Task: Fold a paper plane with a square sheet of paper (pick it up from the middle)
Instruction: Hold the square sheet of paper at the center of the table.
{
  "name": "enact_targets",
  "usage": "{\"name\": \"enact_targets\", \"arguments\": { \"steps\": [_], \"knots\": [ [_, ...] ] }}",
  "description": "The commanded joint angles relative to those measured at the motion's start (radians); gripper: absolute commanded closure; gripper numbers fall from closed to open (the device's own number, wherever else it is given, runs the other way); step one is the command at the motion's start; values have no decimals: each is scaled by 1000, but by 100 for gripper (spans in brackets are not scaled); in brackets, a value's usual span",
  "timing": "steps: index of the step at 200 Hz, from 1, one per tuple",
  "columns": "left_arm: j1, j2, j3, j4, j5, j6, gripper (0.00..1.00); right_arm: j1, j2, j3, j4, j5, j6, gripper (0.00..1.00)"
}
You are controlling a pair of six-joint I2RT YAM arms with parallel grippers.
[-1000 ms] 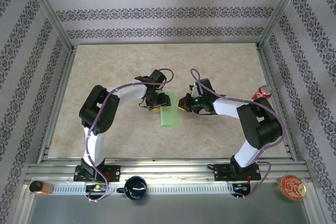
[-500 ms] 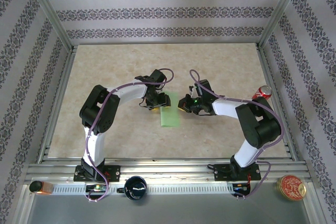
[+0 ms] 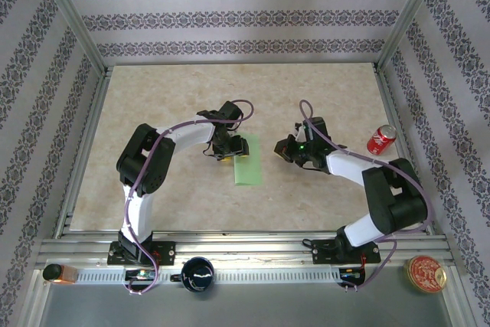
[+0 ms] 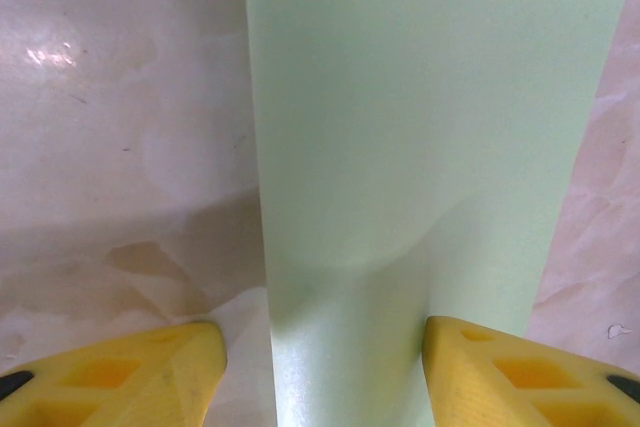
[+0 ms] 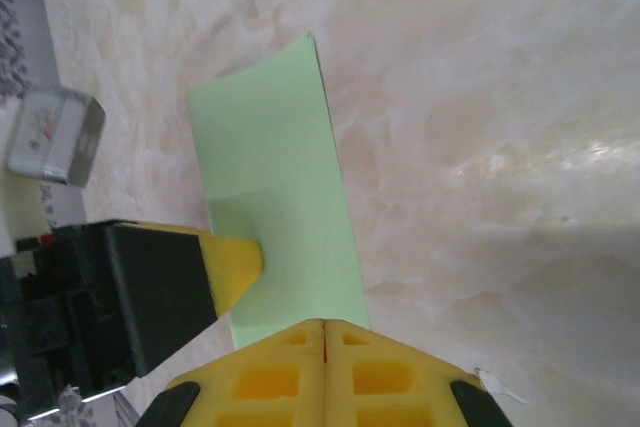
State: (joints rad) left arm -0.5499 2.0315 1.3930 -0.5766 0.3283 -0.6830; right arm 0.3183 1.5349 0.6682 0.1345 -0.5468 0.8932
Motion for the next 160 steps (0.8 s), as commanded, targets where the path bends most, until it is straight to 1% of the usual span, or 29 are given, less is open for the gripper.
{"name": "enact_targets", "arguments": {
  "steps": [1,18,30,52,79,160],
  "knots": [
    [-2,111,-43,-15,-86,43,41,46,52,69,-48,-25,-47,100],
    [-3,109,-45,-15,-84,48,42,63,74,94,-95,35,-53,100],
    [-3,105,-46,-16,-84,51,42,63,72,84,-89,53,-46,100],
    [-1,102,-42,-19,-83,51,42,39,60,39,-19,20,-4,100],
    [-1,108,-29,-26,-84,56,42,25,48,34,-38,5,-18,100],
    [-1,119,-19,-27,-69,68,42,29,50,48,-29,-22,-17,100]
  ]
}}
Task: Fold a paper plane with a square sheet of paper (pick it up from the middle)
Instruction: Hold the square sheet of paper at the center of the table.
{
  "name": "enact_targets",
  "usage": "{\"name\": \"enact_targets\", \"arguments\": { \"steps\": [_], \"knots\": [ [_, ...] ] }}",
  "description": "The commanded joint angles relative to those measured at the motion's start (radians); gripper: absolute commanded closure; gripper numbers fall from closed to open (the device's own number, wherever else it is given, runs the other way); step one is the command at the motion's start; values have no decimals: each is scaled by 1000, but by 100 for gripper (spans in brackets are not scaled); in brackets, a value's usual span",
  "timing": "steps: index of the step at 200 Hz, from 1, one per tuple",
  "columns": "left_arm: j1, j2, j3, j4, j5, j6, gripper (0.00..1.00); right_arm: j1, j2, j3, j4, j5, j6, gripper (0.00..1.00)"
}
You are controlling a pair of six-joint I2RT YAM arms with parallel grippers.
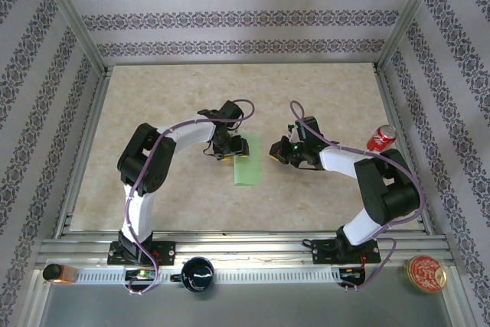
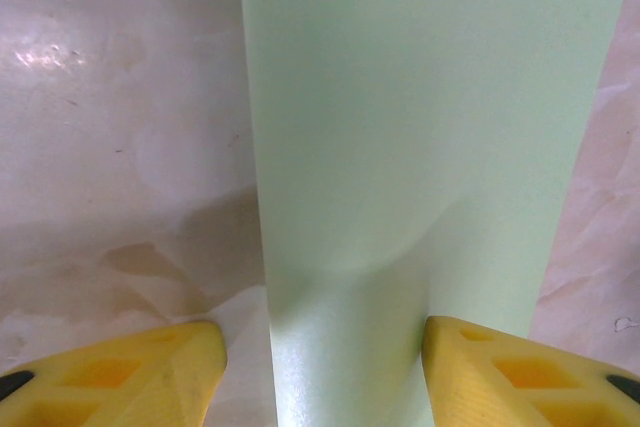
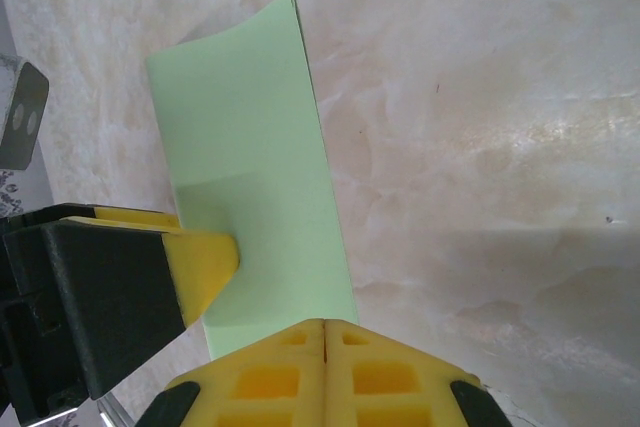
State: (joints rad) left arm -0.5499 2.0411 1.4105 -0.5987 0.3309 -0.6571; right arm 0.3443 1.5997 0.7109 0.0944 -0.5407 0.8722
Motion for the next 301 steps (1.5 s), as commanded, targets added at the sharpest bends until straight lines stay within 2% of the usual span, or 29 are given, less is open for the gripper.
{"name": "enact_targets", "arguments": {
  "steps": [1,165,301],
  "knots": [
    [-2,110,-36,-5,-73,42,42,4,-15,5,11,-28,4,100],
    [-1,116,-36,-11,-81,40,44,7,-9,-5,34,-39,11,100],
    [-2,132,-22,-23,-75,56,42,9,-9,-9,39,-44,12,100]
  ]
}}
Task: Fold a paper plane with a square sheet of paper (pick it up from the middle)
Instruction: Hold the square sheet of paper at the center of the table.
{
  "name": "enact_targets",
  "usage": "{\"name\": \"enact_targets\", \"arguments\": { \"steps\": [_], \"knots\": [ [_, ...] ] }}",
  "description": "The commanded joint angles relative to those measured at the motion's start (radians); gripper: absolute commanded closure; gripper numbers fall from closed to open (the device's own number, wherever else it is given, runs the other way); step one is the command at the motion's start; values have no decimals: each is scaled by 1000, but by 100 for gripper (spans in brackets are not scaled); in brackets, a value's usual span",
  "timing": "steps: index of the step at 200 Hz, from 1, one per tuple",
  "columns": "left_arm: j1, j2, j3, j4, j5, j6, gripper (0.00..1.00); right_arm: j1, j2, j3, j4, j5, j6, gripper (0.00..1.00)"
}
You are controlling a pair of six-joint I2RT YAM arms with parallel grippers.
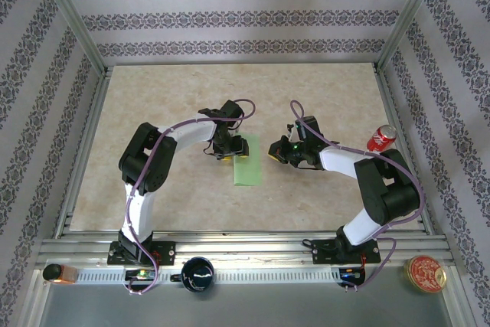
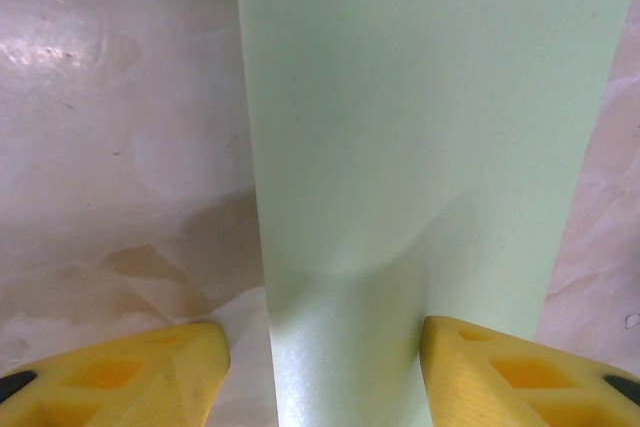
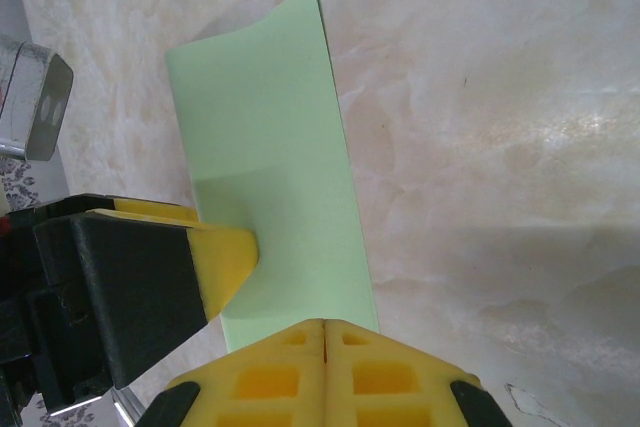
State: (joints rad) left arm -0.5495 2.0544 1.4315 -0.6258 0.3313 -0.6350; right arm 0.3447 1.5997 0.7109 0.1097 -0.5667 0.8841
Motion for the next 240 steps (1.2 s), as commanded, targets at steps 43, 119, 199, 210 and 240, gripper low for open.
{"name": "enact_targets", "arguments": {
  "steps": [43,119,199,210,240],
  "knots": [
    [-1,118,-46,2,-77,34,43,13,2,-1,26,-34,-2,100],
    [-1,117,-45,5,-74,34,44,39,46,28,21,-44,-10,100],
    [0,117,-36,-1,-79,38,44,39,35,28,15,-38,-12,100],
    [0,118,-35,0,-78,35,43,39,31,27,10,-34,-14,100],
    [0,123,-38,10,-72,18,43,37,19,24,1,-21,-15,100]
  ]
}}
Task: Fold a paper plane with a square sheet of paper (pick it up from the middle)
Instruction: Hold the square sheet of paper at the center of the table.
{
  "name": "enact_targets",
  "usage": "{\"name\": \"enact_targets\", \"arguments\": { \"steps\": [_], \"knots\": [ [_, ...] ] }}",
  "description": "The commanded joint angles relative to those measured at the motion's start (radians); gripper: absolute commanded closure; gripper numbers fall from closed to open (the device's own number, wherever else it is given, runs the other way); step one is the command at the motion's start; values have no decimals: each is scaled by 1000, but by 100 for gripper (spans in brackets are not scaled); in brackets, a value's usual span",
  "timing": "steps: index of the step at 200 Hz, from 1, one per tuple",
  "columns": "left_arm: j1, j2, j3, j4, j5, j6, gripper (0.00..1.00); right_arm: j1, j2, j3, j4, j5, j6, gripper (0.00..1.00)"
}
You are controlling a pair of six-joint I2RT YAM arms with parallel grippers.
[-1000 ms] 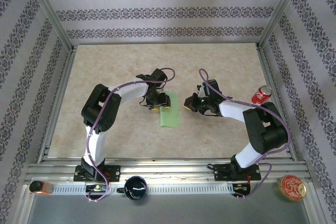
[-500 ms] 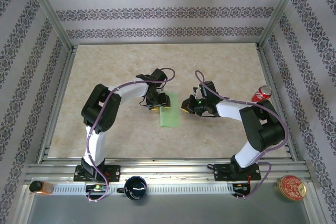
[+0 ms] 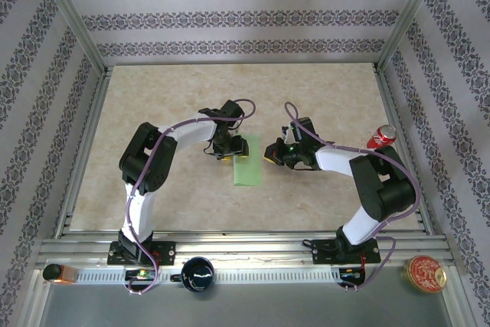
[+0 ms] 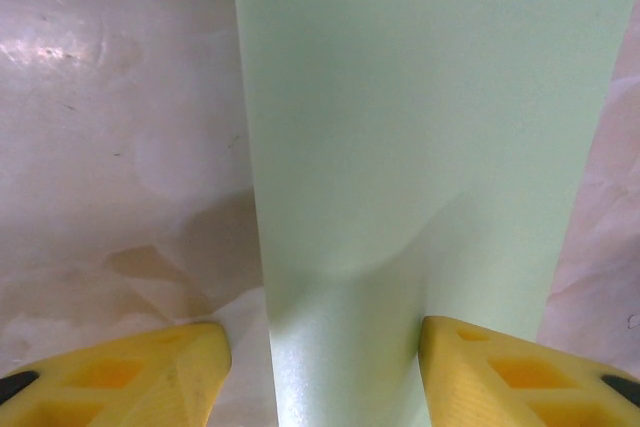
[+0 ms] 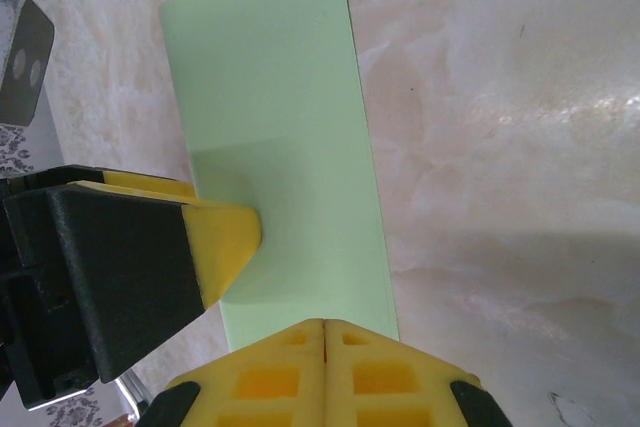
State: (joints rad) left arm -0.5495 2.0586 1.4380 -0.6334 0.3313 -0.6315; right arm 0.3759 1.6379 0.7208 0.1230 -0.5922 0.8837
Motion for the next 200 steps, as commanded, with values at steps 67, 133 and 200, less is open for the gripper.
{"name": "enact_targets", "arguments": {
  "steps": [67,133,200],
  "knots": [
    [0,118,-57,25,-88,-12,41,3,-38,17,-31,9,-23,100],
    [0,124,-63,26,-99,-27,41,1,-45,16,-34,14,-24,100],
    [-1,125,-76,29,-109,-35,41,1,-43,14,-33,14,-23,100]
  ]
}}
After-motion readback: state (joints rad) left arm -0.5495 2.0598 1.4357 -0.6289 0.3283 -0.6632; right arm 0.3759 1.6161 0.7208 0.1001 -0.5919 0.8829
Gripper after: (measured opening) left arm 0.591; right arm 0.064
